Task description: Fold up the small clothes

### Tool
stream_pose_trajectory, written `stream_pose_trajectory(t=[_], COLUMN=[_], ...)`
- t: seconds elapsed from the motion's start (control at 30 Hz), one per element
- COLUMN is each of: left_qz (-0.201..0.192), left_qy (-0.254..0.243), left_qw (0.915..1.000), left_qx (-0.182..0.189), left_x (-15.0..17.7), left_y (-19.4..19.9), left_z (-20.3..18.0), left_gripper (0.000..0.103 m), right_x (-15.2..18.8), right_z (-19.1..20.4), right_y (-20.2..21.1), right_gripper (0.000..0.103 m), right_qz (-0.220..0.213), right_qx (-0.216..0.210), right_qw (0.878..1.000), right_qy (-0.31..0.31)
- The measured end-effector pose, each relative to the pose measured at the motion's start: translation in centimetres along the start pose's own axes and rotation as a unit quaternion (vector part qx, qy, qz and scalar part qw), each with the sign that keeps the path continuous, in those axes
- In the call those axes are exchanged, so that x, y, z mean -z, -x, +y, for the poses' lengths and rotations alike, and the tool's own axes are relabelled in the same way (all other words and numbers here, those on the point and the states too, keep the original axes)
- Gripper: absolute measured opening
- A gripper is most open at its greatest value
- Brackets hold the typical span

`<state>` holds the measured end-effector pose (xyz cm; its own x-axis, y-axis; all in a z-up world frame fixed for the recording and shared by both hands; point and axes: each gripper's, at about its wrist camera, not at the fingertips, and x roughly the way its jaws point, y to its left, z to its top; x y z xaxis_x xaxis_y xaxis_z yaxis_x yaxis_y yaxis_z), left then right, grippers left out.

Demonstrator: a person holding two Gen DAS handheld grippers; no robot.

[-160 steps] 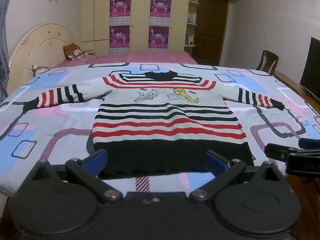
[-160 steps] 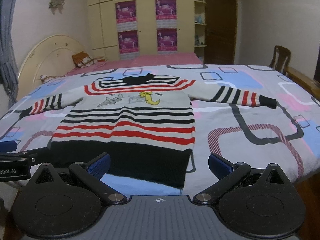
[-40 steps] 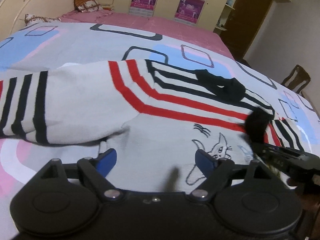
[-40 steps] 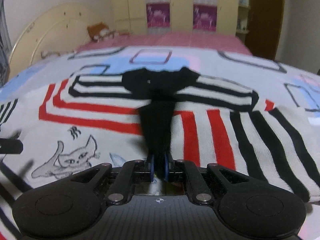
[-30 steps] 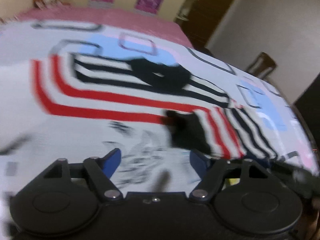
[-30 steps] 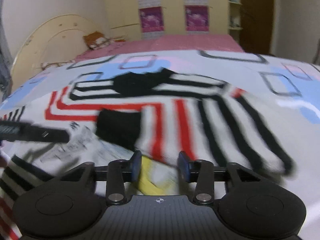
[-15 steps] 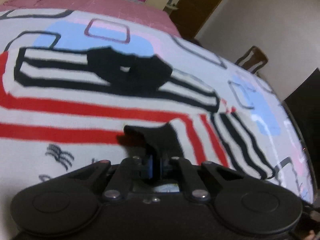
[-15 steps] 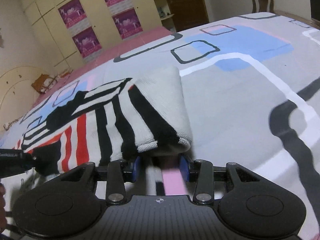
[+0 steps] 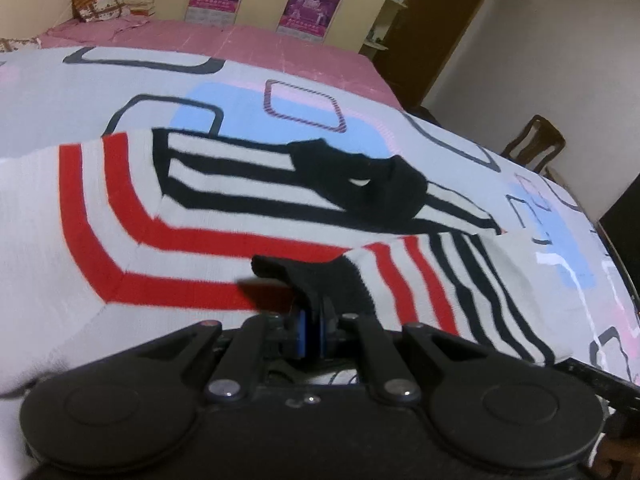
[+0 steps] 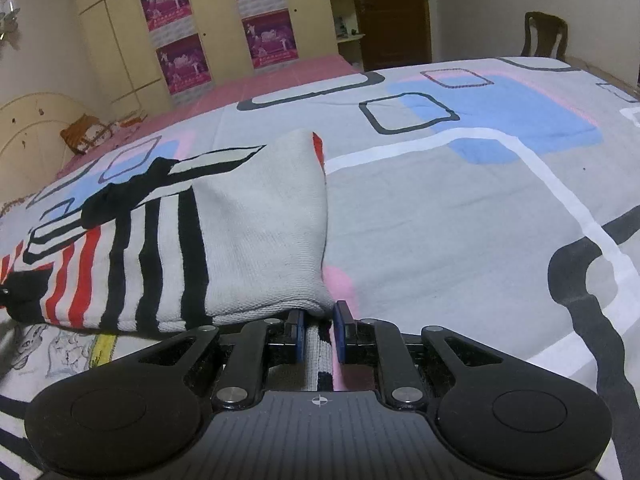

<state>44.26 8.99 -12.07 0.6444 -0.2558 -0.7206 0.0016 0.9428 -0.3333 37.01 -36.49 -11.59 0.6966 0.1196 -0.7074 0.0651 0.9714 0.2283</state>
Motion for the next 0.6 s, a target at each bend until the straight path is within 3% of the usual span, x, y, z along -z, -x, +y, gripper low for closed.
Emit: stream_pose_trajectory(t=[0.07, 0.17, 0.2, 0.23, 0.3, 0.43, 0.57, 0.6], left_qz=[-0.003, -0.01, -0.015, -0.021, -0.025, -0.02, -0.009, -0.008], left_qy=[-0.003, -0.01, -0.013, -0.015, -0.01, 0.011, 0.003, 0.001], left_qw=[1.0, 0.9998, 0.9995, 0.9993, 0.9992, 0.9992, 0.9994, 0.9995], left_qx=[-0.005, -0.017, -0.023, -0.026, -0.03, -0.033, -0.033, -0.031], left_x=[0.2, 0.3, 0.3, 0.3, 0.0, -0.8, -1.0, -1.0], left_y=[-0.3, 0.2, 0.5, 0.6, 0.6, -0.2, -1.0, -1.2], left_z=[0.0, 0.0, 0.0, 0.1, 0.5, 1.1, 0.7, 0.6], left_gripper=[0.006, 0.026, 0.034, 0.043, 0.043, 0.04, 0.037, 0.031], right_x=[-0.2, -0.7, -1.0, -1.4, -2.7, -6.6, -9.4, -9.9], right_z=[0.2, -0.2, -0.6, -1.3, -2.3, -3.1, -3.8, -4.2], right_y=[0.2, 1.7, 2.5, 3.4, 3.7, 0.1, -4.8, -6.1], right_gripper=[0.014, 0.021, 0.039, 0.05, 0.05, 0.05, 0.05, 0.05], right_qz=[0.009, 0.007, -0.007, -0.025, -0.042, -0.046, -0.026, -0.015], right_qx=[-0.003, -0.012, -0.012, -0.018, -0.03, -0.053, -0.077, -0.088], right_qw=[1.0, 1.0, 1.0, 0.999, 0.999, 0.997, 0.993, 0.992], right_qy=[0.014, 0.027, 0.023, 0.013, -0.004, -0.04, -0.08, -0.093])
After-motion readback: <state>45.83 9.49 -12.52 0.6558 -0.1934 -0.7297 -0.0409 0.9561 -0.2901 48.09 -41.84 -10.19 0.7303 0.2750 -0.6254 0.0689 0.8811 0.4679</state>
